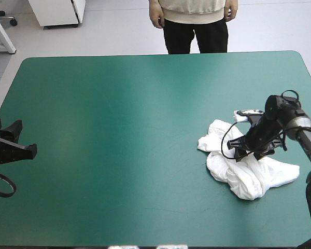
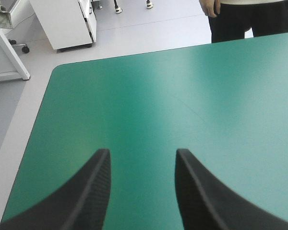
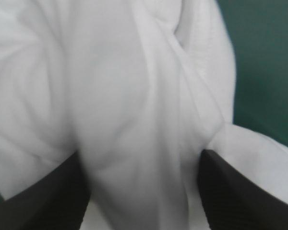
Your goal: Fold the cloth
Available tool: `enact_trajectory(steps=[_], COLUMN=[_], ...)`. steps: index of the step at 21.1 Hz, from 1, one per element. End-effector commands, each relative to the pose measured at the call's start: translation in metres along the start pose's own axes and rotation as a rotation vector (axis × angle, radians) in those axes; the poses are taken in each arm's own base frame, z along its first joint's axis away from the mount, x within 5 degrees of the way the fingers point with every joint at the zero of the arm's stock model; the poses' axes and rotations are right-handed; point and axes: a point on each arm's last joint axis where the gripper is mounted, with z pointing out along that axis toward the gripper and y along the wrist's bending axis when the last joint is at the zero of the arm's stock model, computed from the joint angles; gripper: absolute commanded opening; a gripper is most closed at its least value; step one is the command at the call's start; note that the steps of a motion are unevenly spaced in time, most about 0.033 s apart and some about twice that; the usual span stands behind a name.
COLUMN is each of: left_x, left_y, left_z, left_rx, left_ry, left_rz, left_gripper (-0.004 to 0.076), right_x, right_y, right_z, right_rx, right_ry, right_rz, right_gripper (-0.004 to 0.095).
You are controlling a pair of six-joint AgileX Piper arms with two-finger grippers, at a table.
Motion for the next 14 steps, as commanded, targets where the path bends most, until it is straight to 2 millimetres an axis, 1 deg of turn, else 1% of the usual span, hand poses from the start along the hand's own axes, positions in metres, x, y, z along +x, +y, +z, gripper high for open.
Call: enact_trajectory(steps=[1, 2, 3, 4, 5, 6, 7, 8, 9, 12, 13, 14], left_x=[-0.012, -0.012, -0.012, -0.012, -0.012, -0.012, -0.013, -0.013, -0.013, -0.014, -0.015, -0.015], left_y=[0.001, 0.001, 0.001, 0.001, 0.000, 0.000, 0.000, 0.000, -0.001, -0.004, -0.006, -0.007], left_z=[-0.005, -0.005, -0.005, -0.005, -0.003, -0.003, -0.003, -0.002, -0.001, 0.003, 0.006, 0.008], left_rx=[-0.002, -0.002, -0.002, 0.002, 0.007, 0.011, 0.013, 0.015, 0.019, 0.052, 0.079, 0.086], left_ry=[-0.095, -0.095, -0.095, -0.092, -0.087, -0.085, -0.088, -0.089, -0.087, -0.078, -0.073, -0.068], left_rz=[-0.017, -0.017, -0.017, -0.019, -0.021, -0.025, -0.026, -0.028, -0.030, -0.049, -0.062, -0.060], left_gripper=[0.0317, 0.0317, 0.0318, 0.0317, 0.0317, 0.0317, 0.0317, 0.0317, 0.0317, 0.0317, 0.0317, 0.0317], right_x=[0.002, 0.001, 0.000, -0.002, -0.003, -0.005, -0.007, -0.010, -0.011, -0.018, -0.024, -0.027], right_y=[0.012, 0.015, 0.020, 0.023, 0.025, 0.032, 0.037, 0.047, 0.053, 0.080, 0.103, 0.113], right_z=[0.014, 0.015, 0.016, 0.017, 0.017, 0.017, 0.017, 0.018, 0.018, 0.019, 0.019, 0.020], right_rx=[0.021, 0.020, 0.011, 0.010, 0.007, -0.009, -0.019, -0.036, -0.040, -0.069, -0.081, -0.086], right_ry=[-0.010, -0.017, -0.028, -0.045, -0.056, -0.080, -0.096, -0.130, -0.141, -0.169, -0.179, -0.180], right_rz=[-0.034, -0.040, -0.054, -0.069, -0.089, -0.116, -0.128, -0.152, -0.166, -0.231, -0.297, -0.324], right_gripper=[0.0468, 0.0401, 0.0282, 0.0136, 0.0048, -0.0007, -0.0008, -0.0008, -0.0008, -0.0008, -0.0008, -0.0008])
